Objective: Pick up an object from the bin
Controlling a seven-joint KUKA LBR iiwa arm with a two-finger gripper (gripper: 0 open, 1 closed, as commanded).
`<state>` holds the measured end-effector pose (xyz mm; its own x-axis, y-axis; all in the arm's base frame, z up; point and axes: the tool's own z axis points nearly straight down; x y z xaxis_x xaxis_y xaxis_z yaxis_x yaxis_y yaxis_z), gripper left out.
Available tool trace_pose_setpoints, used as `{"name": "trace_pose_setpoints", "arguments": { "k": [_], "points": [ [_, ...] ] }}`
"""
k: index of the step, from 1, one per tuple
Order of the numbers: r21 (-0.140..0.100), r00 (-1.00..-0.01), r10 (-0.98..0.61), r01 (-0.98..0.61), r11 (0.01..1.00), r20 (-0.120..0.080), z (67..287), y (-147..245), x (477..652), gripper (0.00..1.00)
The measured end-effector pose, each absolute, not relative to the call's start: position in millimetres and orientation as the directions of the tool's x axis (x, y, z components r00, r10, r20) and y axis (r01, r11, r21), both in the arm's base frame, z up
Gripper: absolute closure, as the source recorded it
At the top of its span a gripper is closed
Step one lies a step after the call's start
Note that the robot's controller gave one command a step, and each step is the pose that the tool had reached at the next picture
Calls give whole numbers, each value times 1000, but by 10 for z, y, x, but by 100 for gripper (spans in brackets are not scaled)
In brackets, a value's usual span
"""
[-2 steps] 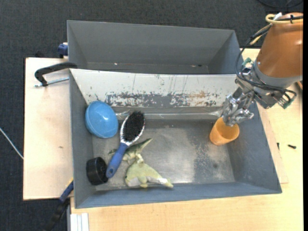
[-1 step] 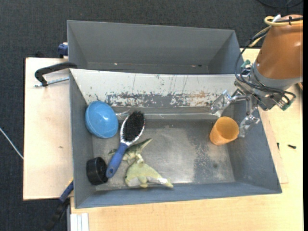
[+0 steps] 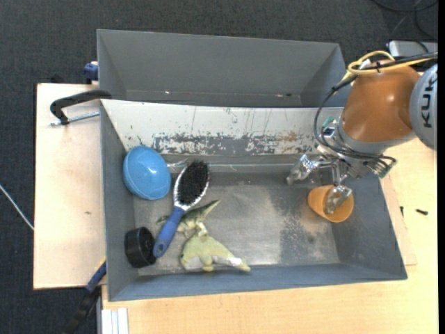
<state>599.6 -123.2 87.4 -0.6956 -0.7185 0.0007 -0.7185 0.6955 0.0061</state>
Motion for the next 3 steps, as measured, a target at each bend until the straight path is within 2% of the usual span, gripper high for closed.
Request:
{"name": "trace_pose_setpoints", "arguments": {
  "k": [1, 2, 3],
  "points": [
    [-1, -380, -924, -925, 380, -29, 805, -1358, 5898, 0],
    [-4, -380, -925, -925, 380, -17, 778, -1428, 5878, 100],
    [-15, -410, -912, -912, 410, -6, 2517, -1245, 5896, 100]
  ]
}}
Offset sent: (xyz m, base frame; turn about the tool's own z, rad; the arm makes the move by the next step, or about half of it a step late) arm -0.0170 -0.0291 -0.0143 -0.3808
